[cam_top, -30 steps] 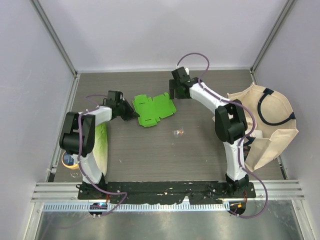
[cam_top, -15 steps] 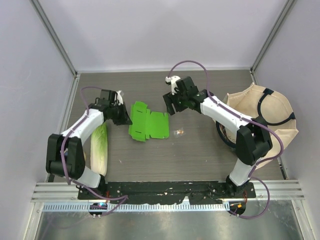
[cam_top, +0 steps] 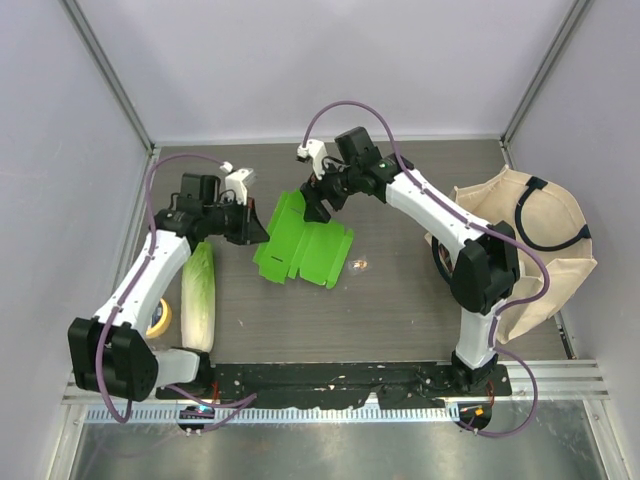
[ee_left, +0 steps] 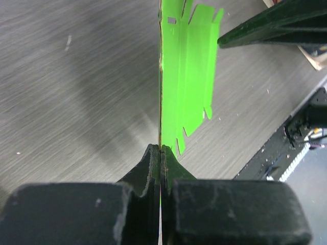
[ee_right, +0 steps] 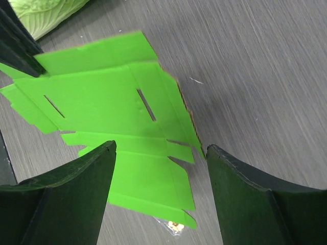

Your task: Fold the paper box

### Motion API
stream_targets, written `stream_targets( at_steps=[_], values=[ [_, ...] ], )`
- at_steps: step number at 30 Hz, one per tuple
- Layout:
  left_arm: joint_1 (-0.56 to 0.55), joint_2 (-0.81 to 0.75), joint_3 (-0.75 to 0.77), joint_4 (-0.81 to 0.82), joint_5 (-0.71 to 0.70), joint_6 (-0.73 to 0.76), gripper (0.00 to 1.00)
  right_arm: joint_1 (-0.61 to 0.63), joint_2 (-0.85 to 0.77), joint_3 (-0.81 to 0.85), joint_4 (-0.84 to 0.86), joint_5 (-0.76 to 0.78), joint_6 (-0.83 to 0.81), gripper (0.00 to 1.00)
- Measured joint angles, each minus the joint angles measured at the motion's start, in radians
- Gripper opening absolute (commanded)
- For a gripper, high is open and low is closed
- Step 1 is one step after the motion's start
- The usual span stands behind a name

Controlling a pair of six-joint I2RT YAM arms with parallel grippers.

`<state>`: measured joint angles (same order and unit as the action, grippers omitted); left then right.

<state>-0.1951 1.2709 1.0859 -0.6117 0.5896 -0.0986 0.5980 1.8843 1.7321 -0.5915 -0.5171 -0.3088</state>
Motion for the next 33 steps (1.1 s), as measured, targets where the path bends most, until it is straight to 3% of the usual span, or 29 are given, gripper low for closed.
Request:
stream_targets(
  at_steps=[9,12,13,15,16,19,22,26,30,33],
  values=[
    [-0.040,0.046,0.000,-0.039,0.121,0.077,0.00,-0.002,0.026,0.098,-0.156,-0.133,-0.112,0.66],
    [-0.047,0.046,0.000,-0.039,0.154,0.088,0.00,-0.004,0.061,0.105,-0.193,-0.216,-0.127,0.55],
    [-0.048,0.045,0.000,-0.039,0.162,0.091,0.00,-0.004,0.069,0.103,-0.205,-0.244,-0.130,0.44],
    [-0.054,0.042,0.000,-0.038,0.175,0.100,0.01,-0.005,0.075,0.089,-0.211,-0.293,-0.133,0.33],
    [-0.055,0.039,0.000,-0.038,0.180,0.102,0.04,-0.006,0.074,0.079,-0.210,-0.315,-0.129,0.22],
    [-0.058,0.018,-0.008,-0.040,0.168,0.094,0.38,-0.020,0.054,0.014,-0.164,-0.365,-0.087,0.09],
    [-0.047,-0.040,-0.048,0.007,0.140,0.027,0.65,-0.045,-0.014,-0.120,-0.082,-0.402,0.005,0.04],
    [-0.005,-0.259,-0.227,0.170,0.030,-0.192,0.77,-0.093,-0.112,-0.274,0.072,-0.406,0.172,0.00],
    [0.016,-0.484,-0.399,0.318,-0.098,-0.390,0.79,-0.141,-0.200,-0.381,0.247,-0.409,0.345,0.00],
    [0.015,-0.567,-0.514,0.439,-0.117,-0.511,0.80,-0.182,-0.290,-0.505,0.426,-0.409,0.524,0.00]
  ],
)
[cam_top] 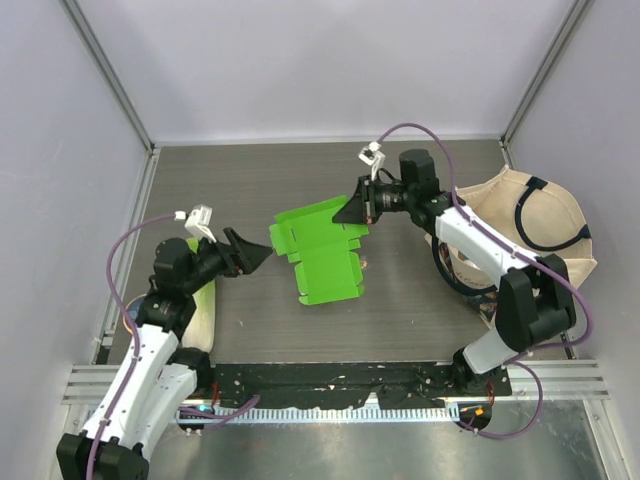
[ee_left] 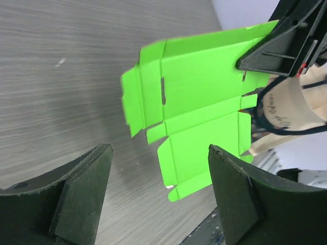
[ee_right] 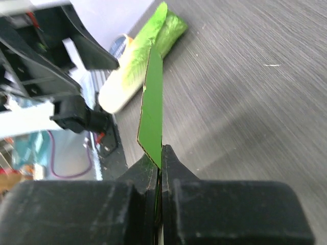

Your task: Fold the paper box

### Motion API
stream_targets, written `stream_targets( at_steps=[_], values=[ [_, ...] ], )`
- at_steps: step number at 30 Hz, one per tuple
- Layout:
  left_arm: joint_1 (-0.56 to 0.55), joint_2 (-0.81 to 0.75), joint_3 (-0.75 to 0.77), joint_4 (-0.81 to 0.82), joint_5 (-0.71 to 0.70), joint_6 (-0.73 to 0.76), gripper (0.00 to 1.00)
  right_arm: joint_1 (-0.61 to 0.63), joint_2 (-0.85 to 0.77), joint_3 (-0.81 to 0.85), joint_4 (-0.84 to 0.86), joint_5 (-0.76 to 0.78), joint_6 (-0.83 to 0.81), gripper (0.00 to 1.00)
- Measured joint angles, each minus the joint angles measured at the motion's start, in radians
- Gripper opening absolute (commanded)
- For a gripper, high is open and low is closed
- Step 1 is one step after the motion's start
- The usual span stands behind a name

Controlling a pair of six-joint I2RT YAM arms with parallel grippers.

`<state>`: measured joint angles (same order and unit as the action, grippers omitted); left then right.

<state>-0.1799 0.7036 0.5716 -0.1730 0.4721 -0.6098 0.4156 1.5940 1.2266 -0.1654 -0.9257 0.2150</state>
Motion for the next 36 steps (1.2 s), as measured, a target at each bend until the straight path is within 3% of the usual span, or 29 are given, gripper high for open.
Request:
stream_targets(
  at_steps=[4,9,13,15,16,17,19,21,24,25,31,36],
  values=[
    [0.000,0.003,-0.135,0.214,0.056,-0.150,0.77,-0.033,-0.113,-0.165,0.247,-0.002,0.247,0.00],
    [-0.003,0.109,-0.156,0.430,0.174,-0.265,0.69,-0.031,-0.190,-0.253,0.428,-0.015,0.438,0.00],
    [-0.006,0.153,-0.151,0.574,0.242,-0.328,0.33,-0.030,-0.229,-0.299,0.560,-0.024,0.546,0.00],
    [-0.006,0.166,-0.151,0.637,0.267,-0.354,0.20,-0.030,-0.244,-0.333,0.633,-0.027,0.596,0.02],
    [-0.007,0.168,-0.151,0.658,0.275,-0.362,0.03,-0.030,-0.246,-0.347,0.660,-0.030,0.616,0.06],
    [-0.008,0.168,-0.151,0.673,0.283,-0.367,0.00,-0.030,-0.248,-0.365,0.696,-0.032,0.642,0.12],
    [-0.008,0.167,-0.151,0.698,0.301,-0.370,0.00,-0.030,-0.248,-0.389,0.726,-0.034,0.676,0.40],
    [-0.008,0.164,-0.148,0.695,0.311,-0.355,0.00,-0.034,-0.249,-0.368,0.634,-0.020,0.613,0.61],
    [-0.008,0.156,-0.129,0.652,0.333,-0.320,0.00,-0.024,-0.247,-0.218,0.292,0.081,0.394,0.64],
    [-0.008,0.152,-0.121,0.636,0.338,-0.309,0.00,-0.021,-0.245,-0.135,0.164,0.113,0.306,0.64],
    [-0.008,0.133,-0.019,0.468,0.402,-0.198,0.00,0.041,-0.158,0.240,-0.241,0.213,-0.087,0.65],
    [-0.008,0.135,0.038,0.362,0.460,-0.117,0.00,0.169,-0.023,0.437,-0.516,0.214,-0.349,0.56]
  ],
)
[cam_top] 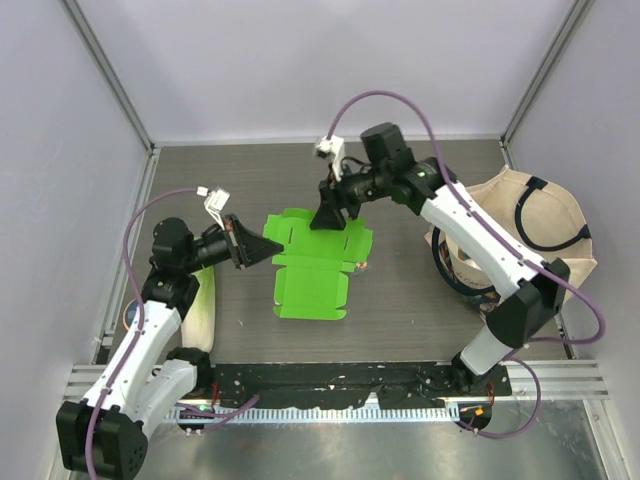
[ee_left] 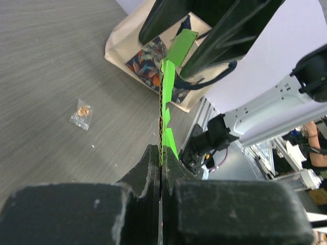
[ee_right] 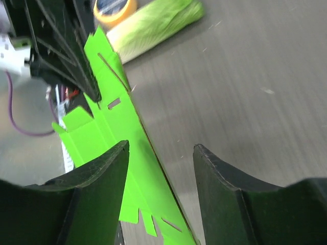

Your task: Fold the paper box

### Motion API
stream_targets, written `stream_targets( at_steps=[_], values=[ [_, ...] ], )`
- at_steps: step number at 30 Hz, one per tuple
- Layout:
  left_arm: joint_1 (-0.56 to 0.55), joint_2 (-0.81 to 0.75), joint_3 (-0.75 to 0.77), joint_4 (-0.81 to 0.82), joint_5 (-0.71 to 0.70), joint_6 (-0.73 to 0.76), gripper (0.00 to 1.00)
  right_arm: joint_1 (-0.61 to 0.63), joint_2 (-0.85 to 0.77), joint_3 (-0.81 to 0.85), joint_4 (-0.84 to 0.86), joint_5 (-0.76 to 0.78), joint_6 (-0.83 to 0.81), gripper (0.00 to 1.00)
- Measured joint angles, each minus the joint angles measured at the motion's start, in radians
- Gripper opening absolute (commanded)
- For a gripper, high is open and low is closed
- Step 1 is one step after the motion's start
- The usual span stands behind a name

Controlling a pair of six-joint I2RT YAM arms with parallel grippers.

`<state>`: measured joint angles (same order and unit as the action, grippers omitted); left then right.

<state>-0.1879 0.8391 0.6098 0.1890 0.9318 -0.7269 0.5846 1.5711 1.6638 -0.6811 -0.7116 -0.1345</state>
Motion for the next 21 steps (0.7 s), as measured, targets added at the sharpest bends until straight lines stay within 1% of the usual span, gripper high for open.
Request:
stream_targets(
  at_steps=[1,4,5,6,7,8,9,10,11,12,13,14,16,19,20,21],
  values=[
    [0.000,0.001,0.003,-0.010,0.014,0.008,0.00,0.021,0.027,0.016,-0.036,-0.005,-0.039,0.54],
    [0.000,0.007,0.003,-0.036,0.050,0.028,0.00,0.059,0.087,0.024,-0.124,-0.038,-0.126,0.43],
    [0.000,0.010,0.003,-0.042,0.063,0.032,0.00,0.060,0.097,0.024,-0.141,-0.051,-0.140,0.35],
    [0.000,0.012,0.003,-0.047,0.073,0.036,0.00,0.058,0.105,0.024,-0.158,-0.071,-0.155,0.32],
    [0.000,0.017,0.003,-0.056,0.092,0.049,0.00,0.053,0.107,0.022,-0.188,-0.122,-0.185,0.23],
    [0.000,0.017,0.003,-0.056,0.092,0.049,0.00,0.053,0.106,0.022,-0.188,-0.124,-0.186,0.08],
    [0.000,0.017,0.005,-0.062,0.095,0.058,0.05,0.053,0.102,0.018,-0.186,-0.143,-0.193,0.00],
    [0.001,0.017,0.011,-0.081,0.090,0.069,0.14,0.050,0.092,0.000,-0.181,-0.175,-0.187,0.00],
    [0.003,0.018,0.017,-0.106,0.087,0.089,0.26,0.048,0.082,-0.016,-0.176,-0.196,-0.179,0.00],
    [0.004,0.019,0.027,-0.138,0.078,0.107,0.46,0.048,0.072,-0.031,-0.167,-0.209,-0.166,0.00],
    [0.003,0.021,0.050,-0.191,0.058,0.129,0.55,0.048,0.063,-0.046,-0.152,-0.215,-0.149,0.00],
    [0.002,0.022,0.079,-0.243,0.031,0.148,0.59,0.048,0.056,-0.059,-0.132,-0.209,-0.133,0.00],
    [0.000,0.018,0.150,-0.328,-0.032,0.169,0.59,0.049,0.050,-0.082,-0.097,-0.186,-0.096,0.00],
    [-0.002,-0.021,0.246,-0.422,-0.158,0.202,0.55,0.048,0.045,-0.122,-0.049,-0.136,-0.034,0.00],
    [-0.002,-0.032,0.286,-0.457,-0.201,0.218,0.52,0.047,0.040,-0.137,-0.030,-0.115,-0.010,0.00],
    [-0.003,-0.031,0.332,-0.492,-0.235,0.234,0.47,0.047,0.035,-0.153,-0.009,-0.091,0.020,0.00]
  ],
)
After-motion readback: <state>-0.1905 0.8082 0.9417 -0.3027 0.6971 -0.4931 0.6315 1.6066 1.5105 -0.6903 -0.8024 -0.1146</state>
